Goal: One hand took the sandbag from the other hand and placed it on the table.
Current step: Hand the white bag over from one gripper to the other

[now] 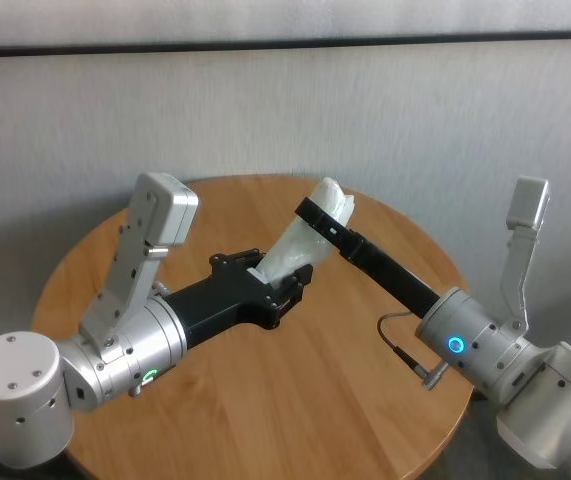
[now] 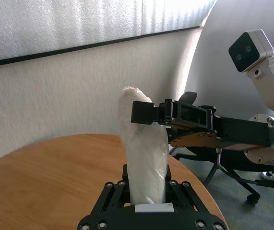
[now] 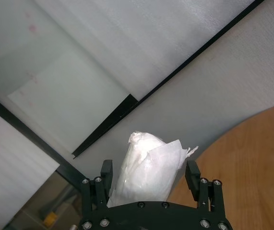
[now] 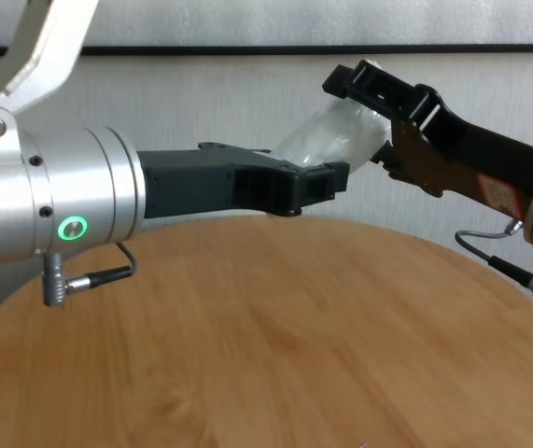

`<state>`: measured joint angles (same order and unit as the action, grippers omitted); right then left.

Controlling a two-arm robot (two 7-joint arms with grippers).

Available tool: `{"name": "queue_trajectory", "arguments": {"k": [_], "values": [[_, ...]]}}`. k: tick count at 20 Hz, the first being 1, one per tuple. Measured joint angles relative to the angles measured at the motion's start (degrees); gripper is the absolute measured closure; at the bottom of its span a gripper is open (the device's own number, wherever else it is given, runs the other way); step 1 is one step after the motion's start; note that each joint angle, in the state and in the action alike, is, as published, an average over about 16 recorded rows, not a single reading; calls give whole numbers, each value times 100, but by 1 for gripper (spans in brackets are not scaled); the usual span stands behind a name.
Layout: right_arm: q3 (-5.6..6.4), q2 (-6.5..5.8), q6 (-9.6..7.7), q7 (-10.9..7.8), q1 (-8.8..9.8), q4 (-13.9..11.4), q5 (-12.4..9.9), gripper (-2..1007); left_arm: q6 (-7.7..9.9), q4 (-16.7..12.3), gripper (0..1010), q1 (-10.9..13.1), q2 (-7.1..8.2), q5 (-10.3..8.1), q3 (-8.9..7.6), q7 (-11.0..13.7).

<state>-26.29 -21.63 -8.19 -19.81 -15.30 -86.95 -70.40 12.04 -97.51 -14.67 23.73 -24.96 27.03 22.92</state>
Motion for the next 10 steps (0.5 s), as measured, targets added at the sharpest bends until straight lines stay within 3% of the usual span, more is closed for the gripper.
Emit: {"name": "queue_trajectory", "arguments": {"k": [10], "values": [[8, -1, -22, -4, 6, -10, 6, 291, 1, 0, 650, 0, 0, 0, 0, 0]]}}
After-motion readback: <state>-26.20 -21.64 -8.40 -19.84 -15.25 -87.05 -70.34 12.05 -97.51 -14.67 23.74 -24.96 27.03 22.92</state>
